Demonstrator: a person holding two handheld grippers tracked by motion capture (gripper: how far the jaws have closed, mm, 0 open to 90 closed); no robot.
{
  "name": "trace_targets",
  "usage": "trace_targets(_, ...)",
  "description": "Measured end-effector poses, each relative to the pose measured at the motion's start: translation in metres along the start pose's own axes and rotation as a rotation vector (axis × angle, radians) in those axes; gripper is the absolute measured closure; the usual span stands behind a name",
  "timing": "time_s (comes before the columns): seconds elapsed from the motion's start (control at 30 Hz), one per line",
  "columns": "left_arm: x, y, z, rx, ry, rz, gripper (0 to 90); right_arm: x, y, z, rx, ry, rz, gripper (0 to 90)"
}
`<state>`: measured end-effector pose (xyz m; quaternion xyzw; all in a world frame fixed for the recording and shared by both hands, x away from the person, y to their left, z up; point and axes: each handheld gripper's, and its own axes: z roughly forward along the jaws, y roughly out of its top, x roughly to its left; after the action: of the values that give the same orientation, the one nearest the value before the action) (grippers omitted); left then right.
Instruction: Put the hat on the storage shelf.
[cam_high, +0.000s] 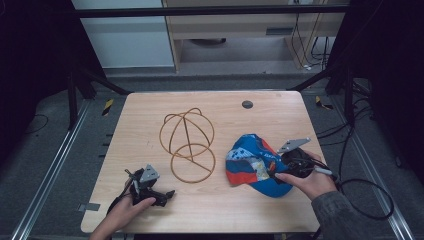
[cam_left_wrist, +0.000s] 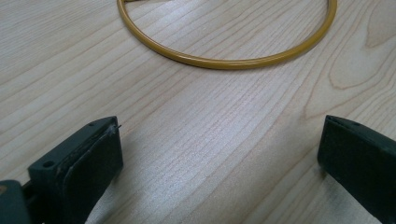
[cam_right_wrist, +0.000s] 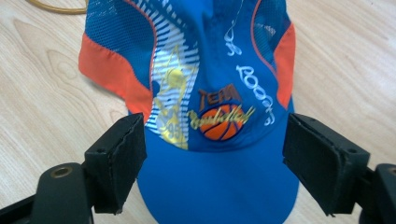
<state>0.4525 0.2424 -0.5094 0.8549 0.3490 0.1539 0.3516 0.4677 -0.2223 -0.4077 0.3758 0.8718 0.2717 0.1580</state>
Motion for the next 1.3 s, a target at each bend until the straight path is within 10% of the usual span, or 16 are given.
trace_targets(0.43,0.000,0.000,0.000,-0.001,0.000,-0.001,0.0,-0.007,0.028,0.013,0.067,0.068,-0.018,10.8)
trace_targets(1.3,0.000,0.000,0.000,-0.001,0.000,0.000,0.0,-0.008,0.042,0.041,0.118,0.117,-0.041,46.8)
